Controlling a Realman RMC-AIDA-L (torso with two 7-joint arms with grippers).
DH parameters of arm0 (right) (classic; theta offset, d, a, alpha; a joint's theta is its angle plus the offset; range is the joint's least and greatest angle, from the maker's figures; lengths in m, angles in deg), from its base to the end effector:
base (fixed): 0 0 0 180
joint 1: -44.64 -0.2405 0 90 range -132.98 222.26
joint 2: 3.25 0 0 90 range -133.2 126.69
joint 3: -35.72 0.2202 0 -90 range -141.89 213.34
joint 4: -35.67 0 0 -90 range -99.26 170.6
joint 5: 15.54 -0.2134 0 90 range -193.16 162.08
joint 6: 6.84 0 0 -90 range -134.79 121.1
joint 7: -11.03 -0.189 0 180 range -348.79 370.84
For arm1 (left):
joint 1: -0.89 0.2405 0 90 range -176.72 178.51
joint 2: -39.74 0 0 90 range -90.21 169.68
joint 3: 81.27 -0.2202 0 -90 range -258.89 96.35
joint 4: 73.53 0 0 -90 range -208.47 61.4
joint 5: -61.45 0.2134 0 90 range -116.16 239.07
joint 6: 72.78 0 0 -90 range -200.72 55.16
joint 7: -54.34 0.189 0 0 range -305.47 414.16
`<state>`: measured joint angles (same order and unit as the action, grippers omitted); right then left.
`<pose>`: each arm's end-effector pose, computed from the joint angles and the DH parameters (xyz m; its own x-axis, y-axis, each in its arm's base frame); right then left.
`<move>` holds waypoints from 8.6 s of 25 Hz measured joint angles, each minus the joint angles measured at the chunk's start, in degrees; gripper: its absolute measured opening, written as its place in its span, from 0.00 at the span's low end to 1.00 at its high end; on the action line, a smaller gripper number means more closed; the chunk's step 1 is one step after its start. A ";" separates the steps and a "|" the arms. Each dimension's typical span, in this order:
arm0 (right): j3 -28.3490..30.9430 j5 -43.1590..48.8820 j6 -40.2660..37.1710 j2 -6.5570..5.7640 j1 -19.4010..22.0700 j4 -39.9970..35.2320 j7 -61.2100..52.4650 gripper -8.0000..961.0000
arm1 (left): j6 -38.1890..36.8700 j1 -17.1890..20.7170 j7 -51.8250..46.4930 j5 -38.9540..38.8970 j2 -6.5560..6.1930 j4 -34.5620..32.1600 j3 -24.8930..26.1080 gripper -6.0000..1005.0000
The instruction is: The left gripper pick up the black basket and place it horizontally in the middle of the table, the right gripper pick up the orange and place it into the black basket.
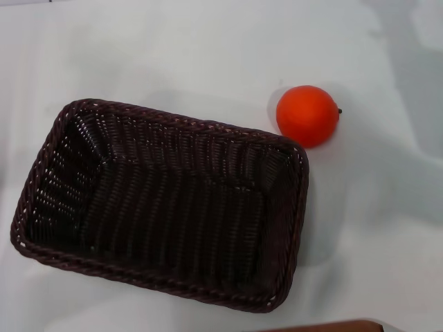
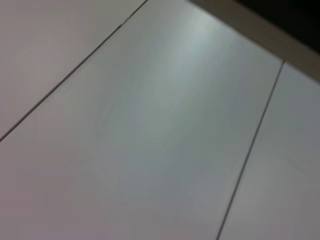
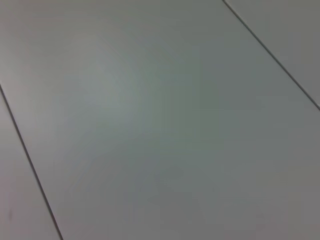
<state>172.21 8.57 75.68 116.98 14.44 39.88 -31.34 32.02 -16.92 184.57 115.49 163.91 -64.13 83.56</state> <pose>0.2757 0.3745 0.0888 -0.1923 -0.3495 0.9170 0.9490 0.1716 0.2645 -0.2815 0.2769 0.1092 0.1194 -0.5149 0.8489 0.9147 -0.2754 -0.2957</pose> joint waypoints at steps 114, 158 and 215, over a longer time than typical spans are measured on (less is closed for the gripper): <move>7.82 -0.21 -16.14 -0.26 -1.70 -0.33 -3.75 0.75 | -0.79 -7.00 -96.03 92.90 -0.60 72.73 -33.21 0.47; 7.47 -0.08 -16.17 -0.27 -2.14 -0.73 -4.39 0.75 | -13.78 -1.22 -99.17 70.95 -0.45 56.41 -20.74 0.16; -14.94 120.92 8.37 -9.61 -14.60 50.01 -75.33 0.92 | -7.45 1.54 -53.67 35.77 -1.25 40.62 -2.99 0.91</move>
<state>157.28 129.49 84.06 107.37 -0.16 89.89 -106.67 24.58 -15.38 130.90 151.26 162.66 -23.51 80.57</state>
